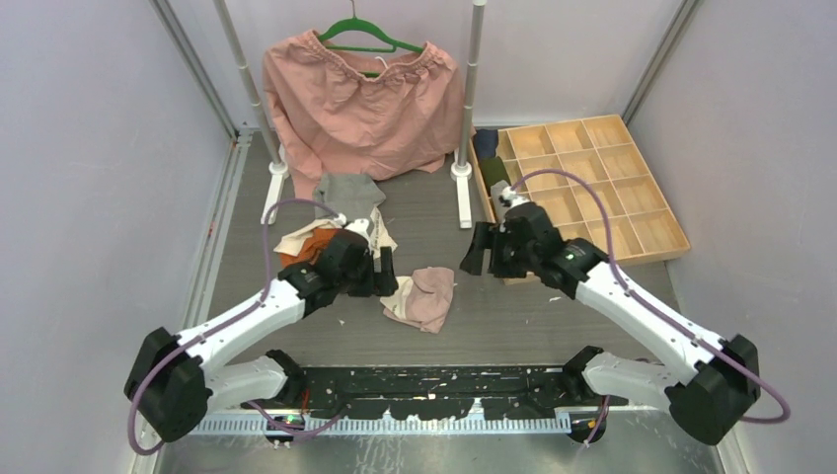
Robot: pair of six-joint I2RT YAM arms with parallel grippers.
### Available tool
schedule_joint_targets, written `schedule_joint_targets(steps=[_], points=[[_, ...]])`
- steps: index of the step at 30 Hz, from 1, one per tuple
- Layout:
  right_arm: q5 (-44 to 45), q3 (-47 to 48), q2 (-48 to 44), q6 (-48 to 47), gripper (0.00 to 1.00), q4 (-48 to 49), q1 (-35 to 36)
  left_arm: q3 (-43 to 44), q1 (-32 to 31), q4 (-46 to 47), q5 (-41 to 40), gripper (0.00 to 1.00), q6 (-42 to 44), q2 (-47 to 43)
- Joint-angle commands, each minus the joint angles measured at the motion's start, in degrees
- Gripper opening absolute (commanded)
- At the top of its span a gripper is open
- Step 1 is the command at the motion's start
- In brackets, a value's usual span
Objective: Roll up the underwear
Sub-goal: Place the underwear at the center of the board, then flatten out the underwear at the center of the board.
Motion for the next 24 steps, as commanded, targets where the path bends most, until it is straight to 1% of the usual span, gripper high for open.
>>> schedule_joint_targets(steps=[1, 2, 5, 11, 16, 19, 24], points=[[0.8, 1.7, 3.7, 2.9, 0.80, 4.6, 5.3, -4.3, 0.2, 10.2, 3.9, 0.83, -6.8, 3.0], [0.6, 1.5, 4.2, 3.2, 0.80, 5.4, 5.7, -5.1, 0.1, 11.1, 3.9, 0.80, -7.4, 3.8], [-2.1, 1.4, 6.6, 3.4, 0.80, 7.6, 6.3, -7.3, 0.1, 13.9, 4.1, 0.75, -8.5, 6.1], [-5.4, 5.0, 17.3, 1.9, 0.80, 9.8, 7.8, -9.0, 0.1, 17.3, 3.8, 0.69, -9.0, 9.7], [-4.9, 10.8, 28.2, -0.9, 0.77, 9.7, 9.3, -10.2, 0.1, 19.8, 3.5, 0.55, -8.9, 11.6], [-4.0, 14.3, 34.0, -2.9, 0.75, 8.9, 9.6, -10.4, 0.1, 20.2, 3.0, 0.53, -8.3, 13.1], [-3.8, 20.0, 40.7, -5.6, 0.73, 6.5, 10.4, -11.9, 0.1, 23.2, 3.0, 0.50, -8.5, 15.3]])
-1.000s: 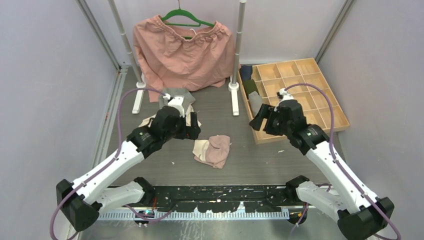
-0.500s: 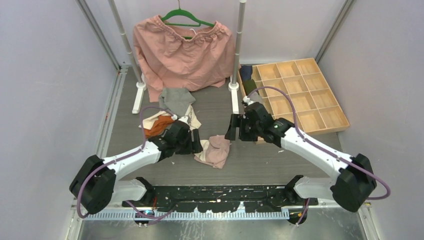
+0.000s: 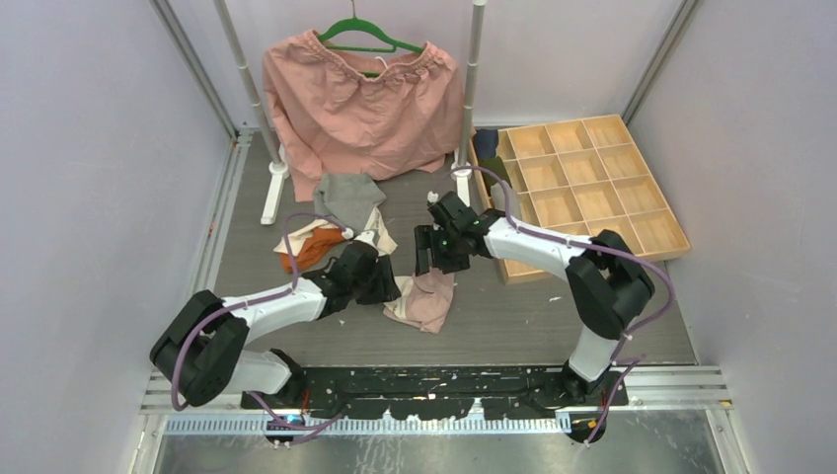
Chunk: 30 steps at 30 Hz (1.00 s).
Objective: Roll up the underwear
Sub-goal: Flatten out the underwear at the center of the board.
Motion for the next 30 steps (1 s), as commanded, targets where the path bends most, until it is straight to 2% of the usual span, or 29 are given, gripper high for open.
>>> schedule_joint_targets(steps=[1, 4, 7, 10, 15, 16, 20, 30], points=[[0.3, 6.5, 4.0, -4.2, 0.73, -1.7, 1.1, -1.6, 0.1, 5.0, -0.3, 0.49, 0.0, 2.1], [0.3, 8.8, 7.1, -5.3, 0.72, -2.7, 2.1, -1.8, 0.1, 6.6, 0.2, 0.43, 0.0, 3.7], [1.5, 10.5, 9.9, -6.2, 0.63, -4.1, 2.8, -1.9, 0.1, 7.4, 0.4, 0.36, 0.0, 4.5], [3.1, 10.0, 10.2, -6.2, 0.45, -3.4, 3.0, -2.1, 0.1, 7.6, 0.3, 0.28, 0.2, 4.8], [6.8, 7.1, 6.1, -5.9, 0.12, -0.8, 3.0, -1.5, 0.1, 6.9, -0.6, 0.06, 0.7, 3.6], [8.8, 6.3, 4.4, -5.7, 0.09, -0.1, 3.0, -0.7, 0.1, 6.2, -1.0, 0.02, 0.9, 3.0], [13.9, 2.3, -4.2, -4.7, 0.01, 2.1, 3.0, 2.5, 0.2, 1.4, -2.7, 0.01, 2.4, -2.0], [23.5, -0.6, -26.4, -4.8, 0.01, -0.9, 3.0, 12.8, 0.8, -10.1, -10.0, 0.01, 6.5, -15.8]])
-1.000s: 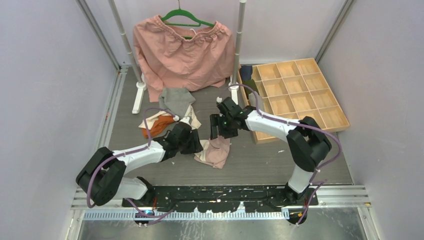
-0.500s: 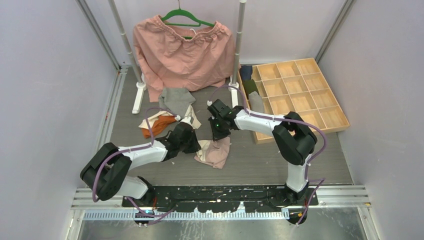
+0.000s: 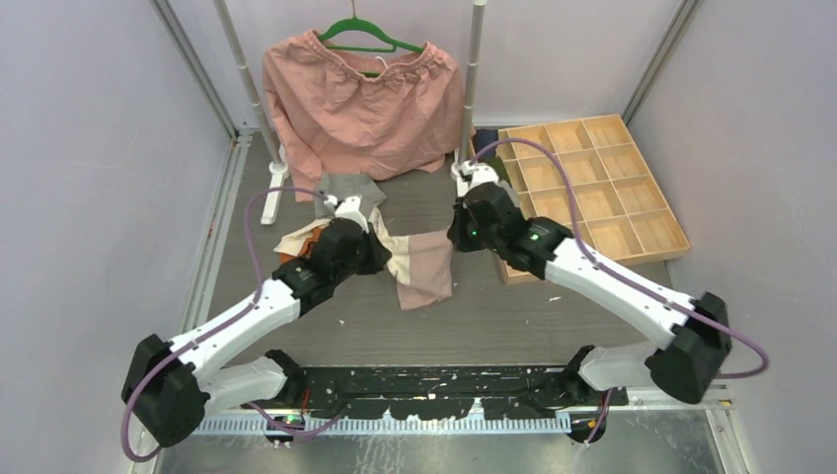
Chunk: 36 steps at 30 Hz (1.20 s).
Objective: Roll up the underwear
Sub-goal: Flatten out the underwear at the center of the board.
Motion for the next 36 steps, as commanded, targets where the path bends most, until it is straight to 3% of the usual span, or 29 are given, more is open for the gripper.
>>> schedule_joint_targets(steps=[1, 7, 10, 19, 29, 36], points=[[6.4, 0.5, -7.8, 0.0, 0.01, -1.8, 0.0, 5.5, 0.6, -6.5, -5.3, 0.01, 3.2, -5.0], [10.0, 2.2, -15.9, -0.3, 0.01, -7.3, 0.1, 9.2, 0.8, -10.2, -8.6, 0.01, 5.0, -11.3], [8.5, 3.7, -18.2, -0.2, 0.01, -9.5, 0.1, 11.5, 0.8, -11.0, -6.1, 0.01, 7.5, -13.9], [-17.2, 7.9, -17.8, 5.5, 0.01, -12.4, 2.2, 19.6, 0.8, -21.6, -1.7, 0.01, 14.3, -21.0], [-10.8, 6.2, -21.5, 7.6, 0.01, -13.9, 4.3, 20.9, 0.8, -27.2, -2.0, 0.01, 15.2, -23.3], [-16.0, 8.9, -18.6, 6.6, 0.01, -15.7, 6.5, 21.5, 0.8, -29.3, -2.4, 0.01, 15.1, -25.6]])
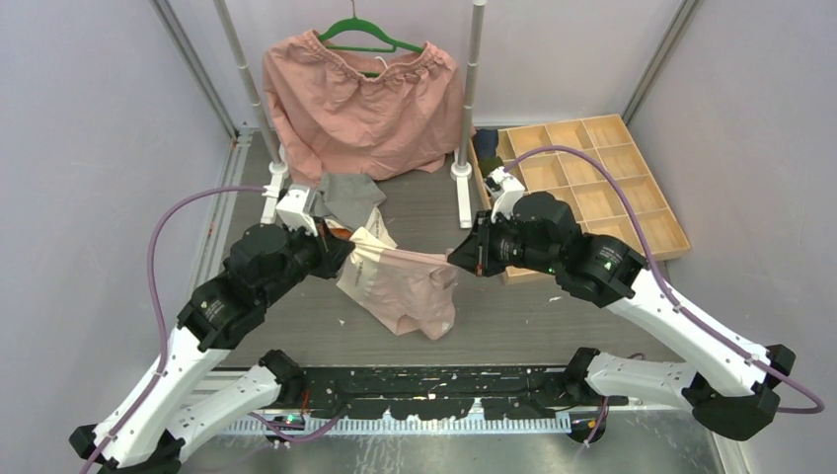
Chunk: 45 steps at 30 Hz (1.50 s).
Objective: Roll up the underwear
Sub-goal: Flatten out the underwear at the center of the board.
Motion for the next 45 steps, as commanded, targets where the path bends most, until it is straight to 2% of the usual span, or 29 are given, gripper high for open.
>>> schedule_joint_targets(steps=[1, 9, 12, 17, 21, 23, 24, 26, 28, 33, 35, 37, 39, 45], points=[[-1.5, 3.6, 1.3, -0.7, 0.01, -3.0, 3.1, 1.9, 0.6, -3.0, -2.8, 0.01, 1.8, -3.3], [8.6, 8.9, 3.3, 1.8, 0.01, -3.1, 17.1, 7.7, 0.6, -10.4, -0.1, 0.01, 1.8, -6.2], [11.4, 8.5, 2.5, 3.3, 0.01, -3.1, 19.2, 10.0, 0.6, -11.3, -0.6, 0.01, 1.9, -5.2], [23.0, 2.1, 0.2, 4.3, 0.01, -4.5, 17.3, 6.3, 0.6, -6.2, -0.5, 0.01, 3.7, 4.2], [19.6, -7.1, 0.7, 3.8, 0.01, -3.9, 7.1, -1.4, 0.6, 10.0, 2.3, 0.01, 4.0, 18.3], [17.9, -13.0, 1.4, 3.0, 0.15, -2.6, 0.9, -4.3, 0.6, 22.0, 3.3, 0.17, 3.6, 26.3], [17.6, -15.3, 2.3, 2.5, 0.28, -2.1, -2.1, -4.7, 0.6, 25.2, 3.3, 0.29, 3.6, 31.0], [18.7, -18.3, 3.9, 1.3, 0.49, -1.7, -6.1, -1.5, 0.6, 25.7, 1.7, 0.54, 2.7, 41.4], [21.7, -18.9, 4.5, 0.5, 0.60, -1.8, -6.5, 1.7, 0.4, 23.7, 1.3, 0.64, 1.6, 46.1], [22.2, -16.9, 3.4, -2.6, 0.72, -0.3, -6.6, -2.5, 0.3, 22.6, -5.3, 0.79, -2.0, 39.9], [20.1, -15.8, 4.5, -4.7, 0.74, 0.9, -6.8, -5.1, 0.4, 19.0, -7.8, 0.80, -3.5, 35.2], [16.8, -14.7, 6.4, -6.3, 0.71, 2.6, -7.0, -8.2, 0.3, 16.2, -9.3, 0.80, -5.7, 30.2], [13.0, -13.5, 9.1, -7.4, 0.66, 4.8, -7.0, -12.4, 0.3, 14.5, -8.5, 0.77, -7.8, 24.7], [4.9, -10.6, 19.8, -7.9, 0.40, 13.1, -7.2, -25.7, 0.0, 18.4, 2.8, 0.48, -11.6, 10.0]])
